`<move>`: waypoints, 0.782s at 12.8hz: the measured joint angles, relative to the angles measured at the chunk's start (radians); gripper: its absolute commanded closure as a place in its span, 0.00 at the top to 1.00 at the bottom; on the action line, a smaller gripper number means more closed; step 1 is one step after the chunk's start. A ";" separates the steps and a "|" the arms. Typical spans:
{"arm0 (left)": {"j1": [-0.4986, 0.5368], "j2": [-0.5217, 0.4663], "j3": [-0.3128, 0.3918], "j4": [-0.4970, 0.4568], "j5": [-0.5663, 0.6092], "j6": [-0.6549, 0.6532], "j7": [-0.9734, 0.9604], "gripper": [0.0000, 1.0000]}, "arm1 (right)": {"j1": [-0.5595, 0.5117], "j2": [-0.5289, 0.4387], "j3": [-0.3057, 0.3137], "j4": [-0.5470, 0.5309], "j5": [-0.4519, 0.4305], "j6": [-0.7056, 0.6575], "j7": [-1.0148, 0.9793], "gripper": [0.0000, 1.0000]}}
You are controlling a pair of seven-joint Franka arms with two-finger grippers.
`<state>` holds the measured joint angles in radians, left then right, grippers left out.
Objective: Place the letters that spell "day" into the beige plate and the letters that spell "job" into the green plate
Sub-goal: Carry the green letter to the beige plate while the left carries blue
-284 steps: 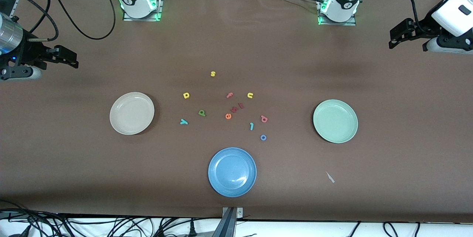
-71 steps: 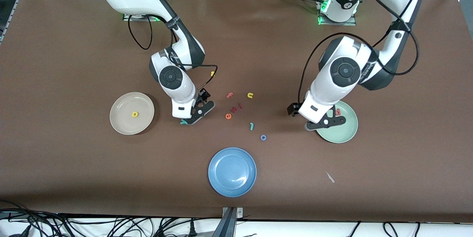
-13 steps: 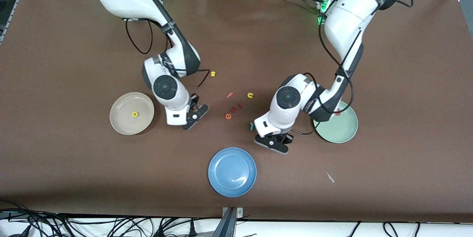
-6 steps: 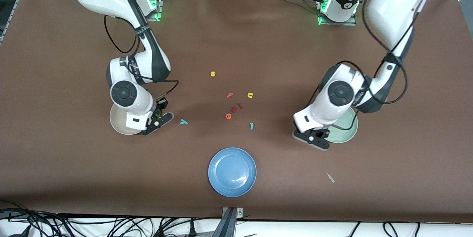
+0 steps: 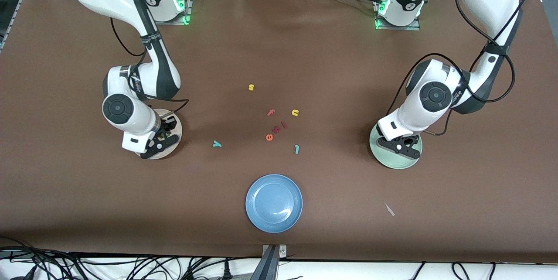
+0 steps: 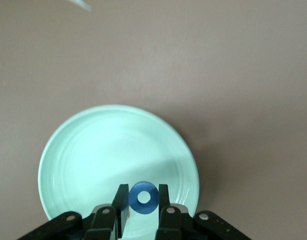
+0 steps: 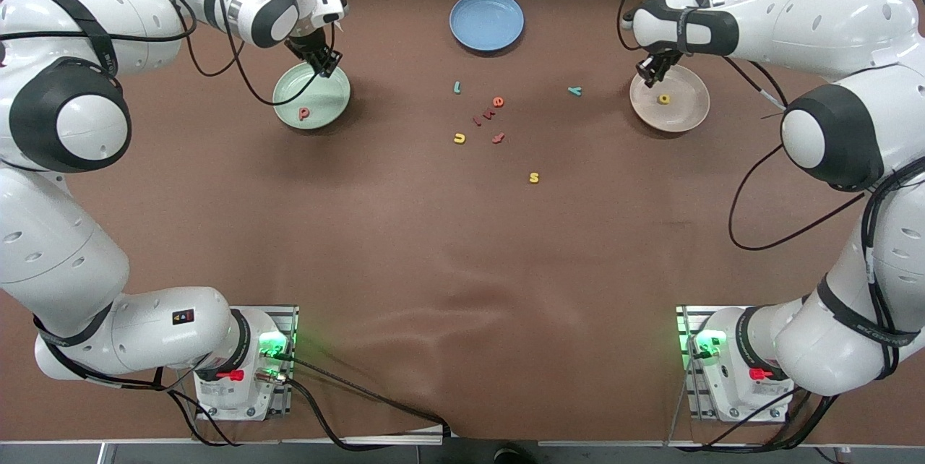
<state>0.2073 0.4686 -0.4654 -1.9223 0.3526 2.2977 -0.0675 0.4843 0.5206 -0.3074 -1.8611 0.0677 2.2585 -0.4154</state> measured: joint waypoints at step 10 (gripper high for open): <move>0.089 0.058 0.006 -0.207 0.051 0.280 0.004 0.00 | -0.005 -0.041 -0.028 -0.142 0.095 0.127 -0.069 1.00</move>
<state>0.2961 0.5269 -0.4599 -2.1293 0.4035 2.5774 -0.0636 0.4792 0.4797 -0.3358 -2.0036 0.1623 2.3853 -0.4843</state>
